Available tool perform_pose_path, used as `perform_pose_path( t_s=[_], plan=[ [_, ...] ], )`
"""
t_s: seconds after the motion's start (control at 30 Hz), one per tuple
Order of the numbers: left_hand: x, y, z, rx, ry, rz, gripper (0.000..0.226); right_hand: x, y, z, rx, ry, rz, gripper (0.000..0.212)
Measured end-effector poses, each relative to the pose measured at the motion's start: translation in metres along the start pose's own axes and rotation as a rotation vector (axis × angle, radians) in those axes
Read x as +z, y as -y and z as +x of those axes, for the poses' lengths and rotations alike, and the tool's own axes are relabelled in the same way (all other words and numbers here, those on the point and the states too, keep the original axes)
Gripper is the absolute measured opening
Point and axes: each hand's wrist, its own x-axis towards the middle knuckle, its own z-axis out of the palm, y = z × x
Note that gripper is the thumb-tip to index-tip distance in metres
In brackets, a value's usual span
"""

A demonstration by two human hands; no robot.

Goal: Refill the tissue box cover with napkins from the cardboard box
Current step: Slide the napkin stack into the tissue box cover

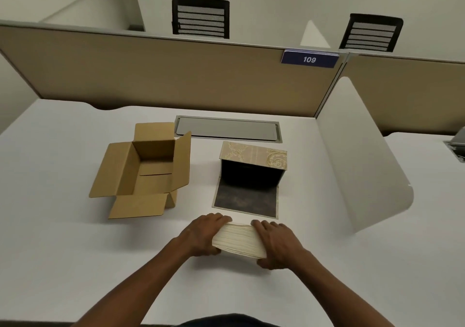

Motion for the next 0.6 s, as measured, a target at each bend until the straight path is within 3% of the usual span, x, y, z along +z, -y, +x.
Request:
perform_pose_path(
  t_s=[0.33, 0.5, 0.6],
  plan=[
    [0.0, 0.007, -0.005, -0.015, -0.025, -0.016, 0.08, 0.013, -0.024, -0.016, 0.018, -0.125, 0.208, 0.078],
    [0.004, 0.011, -0.01, -0.034, -0.041, -0.077, 0.079, 0.016, -0.026, -0.021, 0.054, -0.137, 0.316, 0.083],
    [0.007, 0.01, -0.015, -0.139, -0.067, -0.302, 0.082, 0.025, -0.026, -0.022, 0.121, -0.126, 0.441, 0.089]
  ],
)
